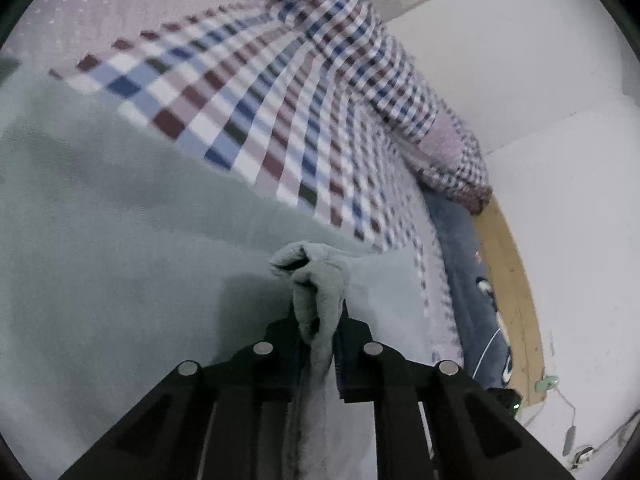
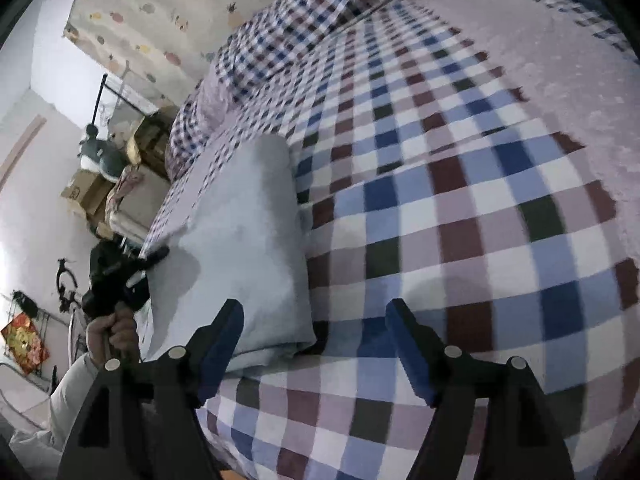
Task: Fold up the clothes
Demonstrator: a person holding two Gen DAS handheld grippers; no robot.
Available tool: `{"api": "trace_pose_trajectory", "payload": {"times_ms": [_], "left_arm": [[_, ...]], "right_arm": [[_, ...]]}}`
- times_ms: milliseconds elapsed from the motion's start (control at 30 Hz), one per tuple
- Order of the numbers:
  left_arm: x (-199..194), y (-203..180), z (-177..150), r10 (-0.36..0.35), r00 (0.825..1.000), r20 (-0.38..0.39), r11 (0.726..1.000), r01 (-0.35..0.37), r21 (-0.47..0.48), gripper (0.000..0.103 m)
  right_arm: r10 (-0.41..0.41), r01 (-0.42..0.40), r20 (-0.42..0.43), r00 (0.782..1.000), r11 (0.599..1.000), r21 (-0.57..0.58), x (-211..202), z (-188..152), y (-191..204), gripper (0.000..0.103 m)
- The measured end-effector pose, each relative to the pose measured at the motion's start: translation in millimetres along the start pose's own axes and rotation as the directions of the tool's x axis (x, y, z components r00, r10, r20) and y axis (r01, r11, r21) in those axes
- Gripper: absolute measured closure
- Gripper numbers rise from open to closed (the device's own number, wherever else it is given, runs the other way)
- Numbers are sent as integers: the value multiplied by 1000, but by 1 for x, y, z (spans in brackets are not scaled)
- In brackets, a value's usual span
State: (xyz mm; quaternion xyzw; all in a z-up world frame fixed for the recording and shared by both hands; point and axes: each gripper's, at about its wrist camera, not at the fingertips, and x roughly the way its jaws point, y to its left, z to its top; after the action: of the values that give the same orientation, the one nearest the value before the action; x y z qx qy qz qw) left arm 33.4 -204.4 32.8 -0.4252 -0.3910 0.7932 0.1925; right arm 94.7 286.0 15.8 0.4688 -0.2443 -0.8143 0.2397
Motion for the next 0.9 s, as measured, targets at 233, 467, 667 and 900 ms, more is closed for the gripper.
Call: {"api": "trace_pose_trajectory", "payload": {"times_ms": [233,467,667,900], "left_arm": [[-17,27,21,32,997,68,996,-26,-79,94],[1,37,21,55,998,-12,994,-56,-95,89],[4,37,20,3,999,-52,995,-8,-95,57],[-42,4,2,141,989,32,987,-143,74,26]], "right_arm": [[47,-46,-23,999,999,20,15,6,-1,19],[82,-83,-61,995,996,-20,26,3,15,18],[94,-97,-78,992,995,-36,35,2,23,18],[174,-189,-170,970,979,-78,69,3,51,17]]}}
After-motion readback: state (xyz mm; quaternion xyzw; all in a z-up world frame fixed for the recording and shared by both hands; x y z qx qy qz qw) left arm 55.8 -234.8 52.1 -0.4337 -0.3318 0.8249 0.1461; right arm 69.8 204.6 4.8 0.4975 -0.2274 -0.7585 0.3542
